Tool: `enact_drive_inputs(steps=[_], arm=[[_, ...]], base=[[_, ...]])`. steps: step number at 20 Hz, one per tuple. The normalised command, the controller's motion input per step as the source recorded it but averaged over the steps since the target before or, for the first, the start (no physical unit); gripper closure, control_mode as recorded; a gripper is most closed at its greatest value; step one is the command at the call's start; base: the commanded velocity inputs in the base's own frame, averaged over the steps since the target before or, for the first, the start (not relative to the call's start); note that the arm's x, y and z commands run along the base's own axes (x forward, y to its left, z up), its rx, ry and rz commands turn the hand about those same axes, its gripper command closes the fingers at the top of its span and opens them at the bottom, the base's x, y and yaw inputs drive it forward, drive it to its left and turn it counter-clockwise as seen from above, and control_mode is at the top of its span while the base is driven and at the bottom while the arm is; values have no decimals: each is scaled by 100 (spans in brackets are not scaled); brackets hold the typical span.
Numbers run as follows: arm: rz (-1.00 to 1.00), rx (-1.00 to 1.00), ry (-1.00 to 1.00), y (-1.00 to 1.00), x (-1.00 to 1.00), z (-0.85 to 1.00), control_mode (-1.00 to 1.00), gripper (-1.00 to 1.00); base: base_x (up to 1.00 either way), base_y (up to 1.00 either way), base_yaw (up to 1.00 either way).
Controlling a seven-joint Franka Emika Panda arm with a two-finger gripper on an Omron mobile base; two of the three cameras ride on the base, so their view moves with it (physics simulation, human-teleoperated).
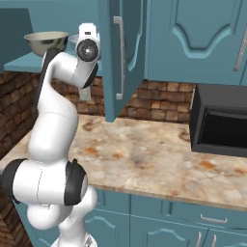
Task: Pick up the bowls from the cabinet and place each bowl in front of a stool on the dining counter.
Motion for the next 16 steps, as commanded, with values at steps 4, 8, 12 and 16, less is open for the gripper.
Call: enact_drive_inputs(steps=[4, 8, 12, 16], arm=[[4, 0, 0, 0, 25, 0, -100, -100], [5, 0, 5, 0, 27, -1, -100, -100], [8, 0, 8, 0, 31, 0, -100, -100], [7, 0, 5, 0, 33, 0, -100, -100]], base=[[0, 0, 0], [0, 0, 0], [0, 0, 0], [0, 0, 0]])
